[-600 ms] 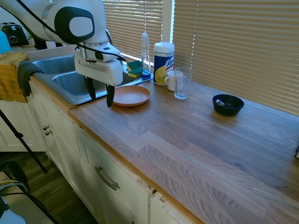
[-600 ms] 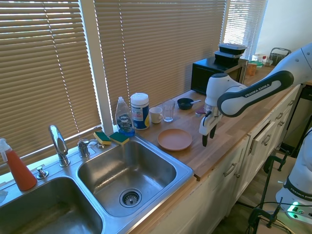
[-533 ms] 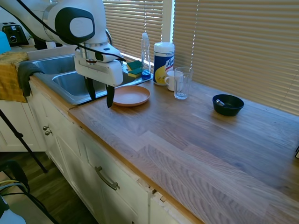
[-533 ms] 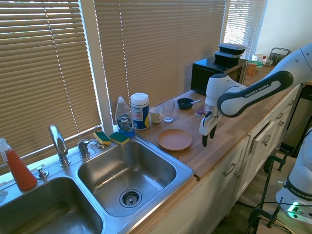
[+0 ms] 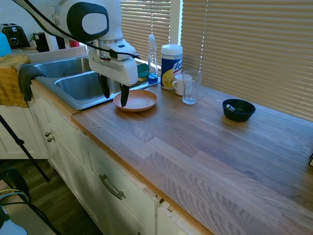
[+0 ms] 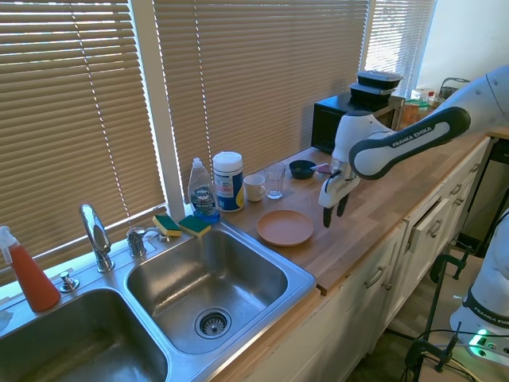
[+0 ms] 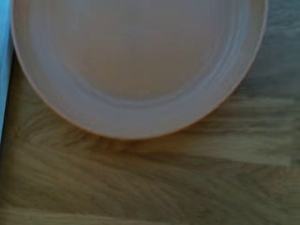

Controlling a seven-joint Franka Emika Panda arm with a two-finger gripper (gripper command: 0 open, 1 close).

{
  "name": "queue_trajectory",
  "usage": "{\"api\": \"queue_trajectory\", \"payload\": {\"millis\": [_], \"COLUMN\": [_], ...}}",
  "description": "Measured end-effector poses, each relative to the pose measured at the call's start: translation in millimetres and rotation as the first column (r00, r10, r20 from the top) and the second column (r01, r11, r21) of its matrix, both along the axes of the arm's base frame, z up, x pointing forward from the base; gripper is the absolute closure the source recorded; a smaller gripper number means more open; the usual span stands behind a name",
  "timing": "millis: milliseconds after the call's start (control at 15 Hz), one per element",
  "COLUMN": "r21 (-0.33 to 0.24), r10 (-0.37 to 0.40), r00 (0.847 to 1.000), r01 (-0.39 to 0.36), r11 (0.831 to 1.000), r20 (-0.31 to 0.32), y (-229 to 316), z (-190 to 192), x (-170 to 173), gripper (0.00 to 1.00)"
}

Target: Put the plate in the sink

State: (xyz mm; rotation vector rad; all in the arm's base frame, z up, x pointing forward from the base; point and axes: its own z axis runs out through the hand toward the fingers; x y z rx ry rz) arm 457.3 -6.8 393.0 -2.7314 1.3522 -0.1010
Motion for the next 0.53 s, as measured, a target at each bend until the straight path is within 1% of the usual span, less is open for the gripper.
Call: {"api": "queue_trajectory", "payload": {"millis": [133, 333, 533], "r21": [0.015, 0.047, 0.079], "r10": [-0.023, -0.034, -0.017], "r00": [1.0, 0.999, 0.999], "r01": [0.023, 0.033, 0.014], "r11": [1.0, 0.998, 0.997], "r20": [0.013, 0.023, 0.032], "y": [-11.4, -33.6, -44.8], "z": [-5.0, -18.7, -32.3], "x": [25.5, 69.4, 100.8], "gripper": [0.0, 0.0, 0.0]}}
